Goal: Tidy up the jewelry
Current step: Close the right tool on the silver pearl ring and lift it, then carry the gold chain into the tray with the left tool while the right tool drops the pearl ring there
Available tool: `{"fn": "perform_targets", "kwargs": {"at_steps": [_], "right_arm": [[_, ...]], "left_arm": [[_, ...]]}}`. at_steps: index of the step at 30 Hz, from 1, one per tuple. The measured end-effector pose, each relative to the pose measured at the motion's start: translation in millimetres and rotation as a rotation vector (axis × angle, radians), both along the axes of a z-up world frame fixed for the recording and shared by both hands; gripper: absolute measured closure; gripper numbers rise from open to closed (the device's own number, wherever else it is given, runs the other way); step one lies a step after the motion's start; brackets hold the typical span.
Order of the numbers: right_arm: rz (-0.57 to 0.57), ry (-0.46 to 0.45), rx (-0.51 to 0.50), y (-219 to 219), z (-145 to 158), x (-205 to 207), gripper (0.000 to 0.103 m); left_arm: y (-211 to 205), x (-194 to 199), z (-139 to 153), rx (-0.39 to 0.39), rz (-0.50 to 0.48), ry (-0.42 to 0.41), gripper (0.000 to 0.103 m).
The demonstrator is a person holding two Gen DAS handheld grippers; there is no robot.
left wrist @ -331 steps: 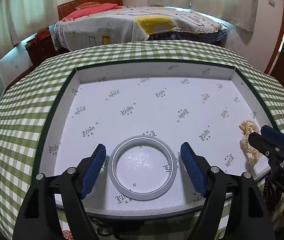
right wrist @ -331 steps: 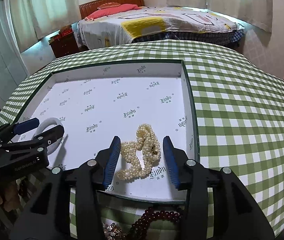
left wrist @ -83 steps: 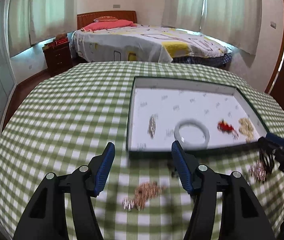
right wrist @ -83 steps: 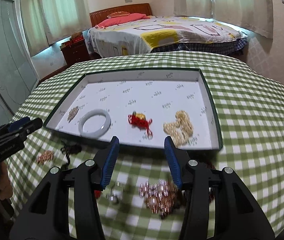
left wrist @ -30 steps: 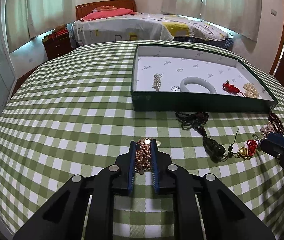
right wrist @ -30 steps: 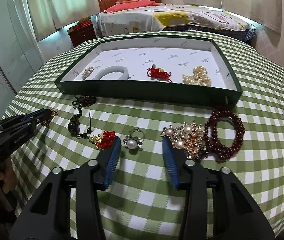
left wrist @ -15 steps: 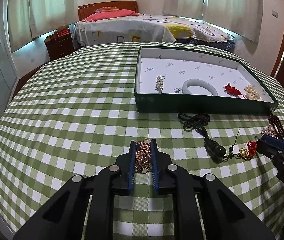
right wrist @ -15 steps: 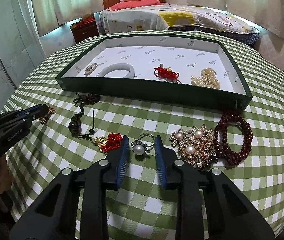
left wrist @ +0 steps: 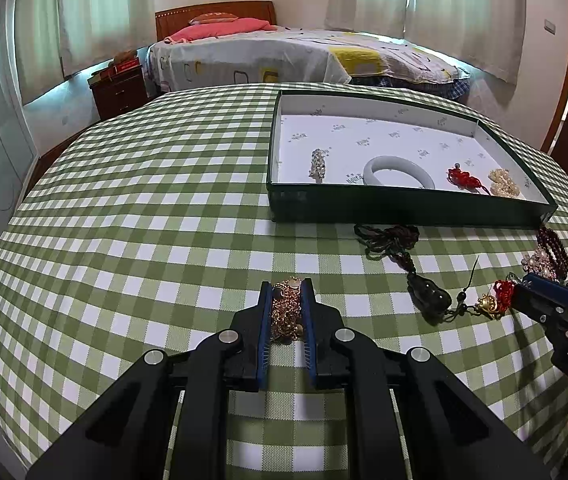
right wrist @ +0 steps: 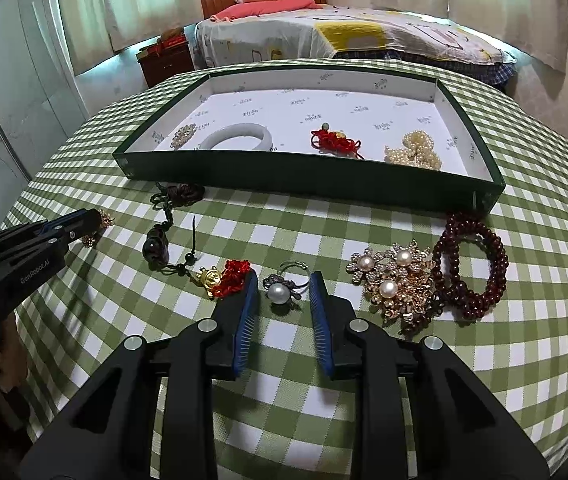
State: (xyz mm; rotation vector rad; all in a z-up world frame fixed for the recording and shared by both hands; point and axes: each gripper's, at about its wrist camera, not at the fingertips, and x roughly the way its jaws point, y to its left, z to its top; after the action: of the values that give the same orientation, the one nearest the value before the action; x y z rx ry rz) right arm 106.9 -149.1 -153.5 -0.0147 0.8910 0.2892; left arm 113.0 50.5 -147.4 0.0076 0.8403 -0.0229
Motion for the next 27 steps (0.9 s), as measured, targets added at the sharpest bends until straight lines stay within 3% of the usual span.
{"fn": "perform_targets", "kwargs": {"at_steps": [8,27], "right_arm": [[0.002,-0.016,-0.025,0,0,-2,0.083],[-0.006,-0.084,0.022,-14,26,-8,0.083]], "left_arm": [[0,0,0,-0.001,0.000,0.000,0.088],[-6,-8,26,-0.026,-0.015,-0.059,0.088]]}}
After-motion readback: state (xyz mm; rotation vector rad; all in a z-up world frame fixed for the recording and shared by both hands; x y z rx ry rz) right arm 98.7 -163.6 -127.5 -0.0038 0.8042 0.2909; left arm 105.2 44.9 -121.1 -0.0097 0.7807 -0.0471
